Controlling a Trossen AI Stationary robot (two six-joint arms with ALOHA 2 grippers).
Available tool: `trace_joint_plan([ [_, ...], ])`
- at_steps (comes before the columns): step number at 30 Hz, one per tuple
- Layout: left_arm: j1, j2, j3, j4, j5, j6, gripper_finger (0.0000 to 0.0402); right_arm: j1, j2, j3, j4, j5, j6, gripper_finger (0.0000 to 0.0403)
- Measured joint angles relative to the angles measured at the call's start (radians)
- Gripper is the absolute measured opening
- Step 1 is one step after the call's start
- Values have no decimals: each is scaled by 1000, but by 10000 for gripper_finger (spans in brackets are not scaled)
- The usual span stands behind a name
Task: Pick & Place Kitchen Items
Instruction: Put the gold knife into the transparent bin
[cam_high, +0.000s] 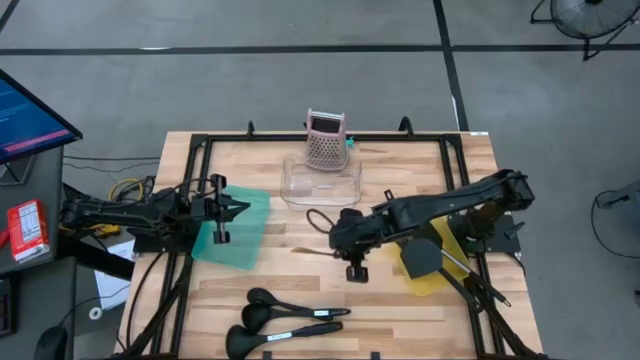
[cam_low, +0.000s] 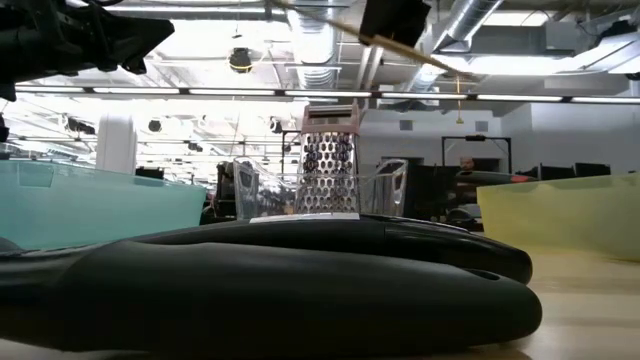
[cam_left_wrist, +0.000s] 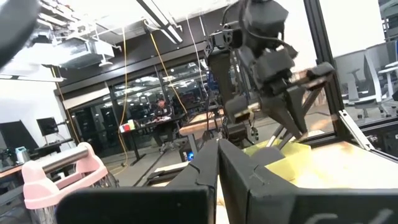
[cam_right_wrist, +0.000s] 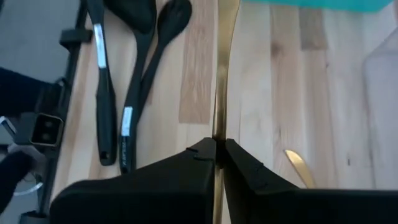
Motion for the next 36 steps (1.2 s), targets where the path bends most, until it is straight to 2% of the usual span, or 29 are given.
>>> trace_joint_plan([
  [12,0,0,0,2,0,0,2,-2,-148,0,110,-6,0,16],
  [21,0,0,0,2,0,0,2,5,-279,0,260,-57,-5,15],
  [36,0,0,0,3,0,0,2,132,-464,0,601,-60,-202,21],
])
